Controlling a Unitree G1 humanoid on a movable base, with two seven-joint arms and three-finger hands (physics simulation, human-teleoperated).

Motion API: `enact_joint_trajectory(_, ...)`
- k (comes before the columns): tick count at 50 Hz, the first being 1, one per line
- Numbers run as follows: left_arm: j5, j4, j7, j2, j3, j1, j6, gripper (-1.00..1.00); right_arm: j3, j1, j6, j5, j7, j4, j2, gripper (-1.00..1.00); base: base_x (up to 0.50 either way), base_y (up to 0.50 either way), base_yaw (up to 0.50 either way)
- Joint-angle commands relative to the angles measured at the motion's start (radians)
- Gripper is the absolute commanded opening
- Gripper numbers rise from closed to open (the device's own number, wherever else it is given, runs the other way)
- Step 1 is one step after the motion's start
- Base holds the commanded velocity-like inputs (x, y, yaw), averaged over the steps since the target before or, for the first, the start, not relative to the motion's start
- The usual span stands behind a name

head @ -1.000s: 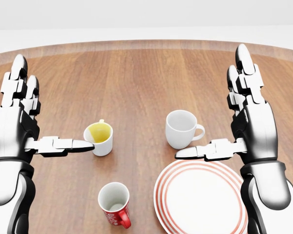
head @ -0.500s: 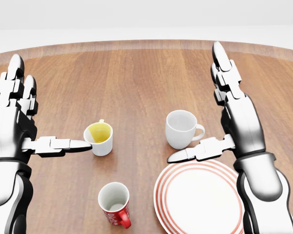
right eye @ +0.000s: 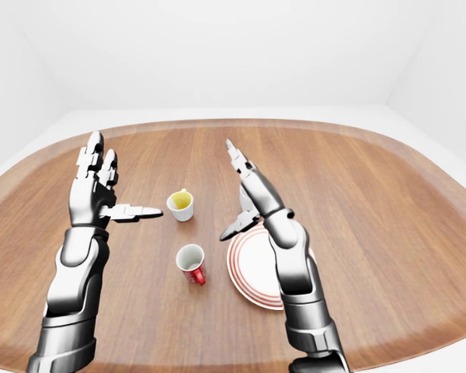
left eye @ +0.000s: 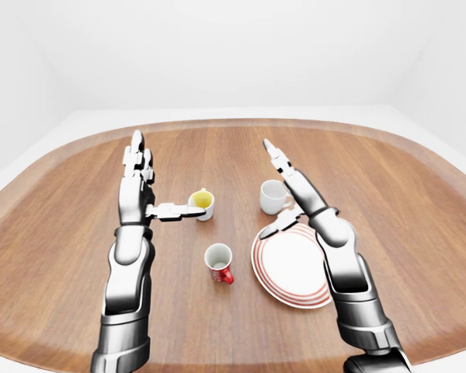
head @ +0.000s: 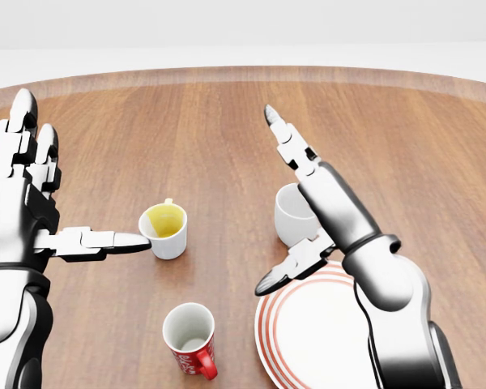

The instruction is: Pick up the red mug and put it on the plate

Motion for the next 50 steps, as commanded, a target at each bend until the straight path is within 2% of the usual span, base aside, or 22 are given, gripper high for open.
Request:
enact_joint_trajectory(1,-0.002,-0.008,-0.001,0.001,0.001,0.001,0.0,1.0,0.052,-0.052,0.0,-0.132,0.032,0.126,0.043,1.0,0.0,0.0,0.0)
enact_joint_trajectory(12,-0.005,-0.003,-0.003,0.002,0.005,0.002,0.0,1.0,0.088,-0.075,0.0,-0.206,0.023,0.25,0.092,1.0,0.0,0.0,0.0)
enact_joint_trajectory(50,-0.011,-0.026,-0.005,0.006,0.008,-0.001,0.0,1.0,0.135,-0.161,0.0,-0.289,-0.047,0.599,0.181,1.0,0.0,0.0,0.0)
